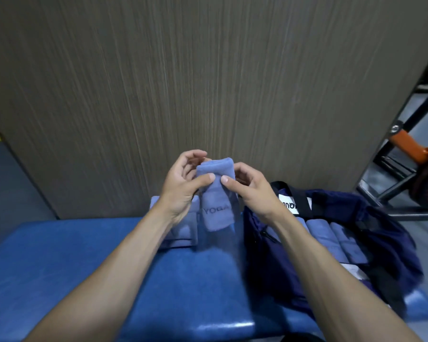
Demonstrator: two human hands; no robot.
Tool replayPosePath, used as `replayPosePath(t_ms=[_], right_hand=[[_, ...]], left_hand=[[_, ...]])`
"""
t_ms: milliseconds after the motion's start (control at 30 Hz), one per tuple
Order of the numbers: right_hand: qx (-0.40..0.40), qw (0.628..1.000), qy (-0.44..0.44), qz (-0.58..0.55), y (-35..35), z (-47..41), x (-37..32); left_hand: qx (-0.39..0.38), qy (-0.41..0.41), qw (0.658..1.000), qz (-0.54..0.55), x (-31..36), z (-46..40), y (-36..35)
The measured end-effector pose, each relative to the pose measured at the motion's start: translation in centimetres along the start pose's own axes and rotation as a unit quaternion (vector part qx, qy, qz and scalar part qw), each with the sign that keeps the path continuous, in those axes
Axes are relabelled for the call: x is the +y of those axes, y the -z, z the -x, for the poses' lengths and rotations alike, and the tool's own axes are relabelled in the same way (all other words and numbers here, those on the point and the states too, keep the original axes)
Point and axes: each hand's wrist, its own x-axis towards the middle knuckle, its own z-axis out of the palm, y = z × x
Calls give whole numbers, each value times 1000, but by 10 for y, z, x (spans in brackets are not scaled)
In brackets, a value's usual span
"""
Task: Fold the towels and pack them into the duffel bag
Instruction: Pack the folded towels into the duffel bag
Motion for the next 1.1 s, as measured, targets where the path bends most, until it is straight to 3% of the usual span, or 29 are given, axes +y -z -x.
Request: replayPosePath(t_ms=[100,300,467,567,833,900,1000,1067,1100], right_hand=[[36,998,-26,-54,10,22,6],[94,990,-65,-80,24,50,16],[98,988,-89,-85,41,67,18],[124,986,-87,-75,56,77,8],[51,989,-136,-32,119,93,-5],[86,987,-137,-8,134,95,-6],[178,970,-163,37,166,93,8],[229,944,-215,105,188,94,24],[232,931,-247,138,196,95,32]], left_hand=[[10,30,997,68,-12,10,-25],[8,23,999,40,-24,23,-70],[-29,8,999,-14,-25,22,-96],[-45,26,999,14,-24,17,-108],[-80,66,987,124,-40,-1,-160],[-64,61,993,78,-52,-6,-174],[-40,57,993,-93,-86,-10,-180],[-102,37,961,-254,-110,-5,-171],[-156,20,920,-358,-119,-3,-165]])
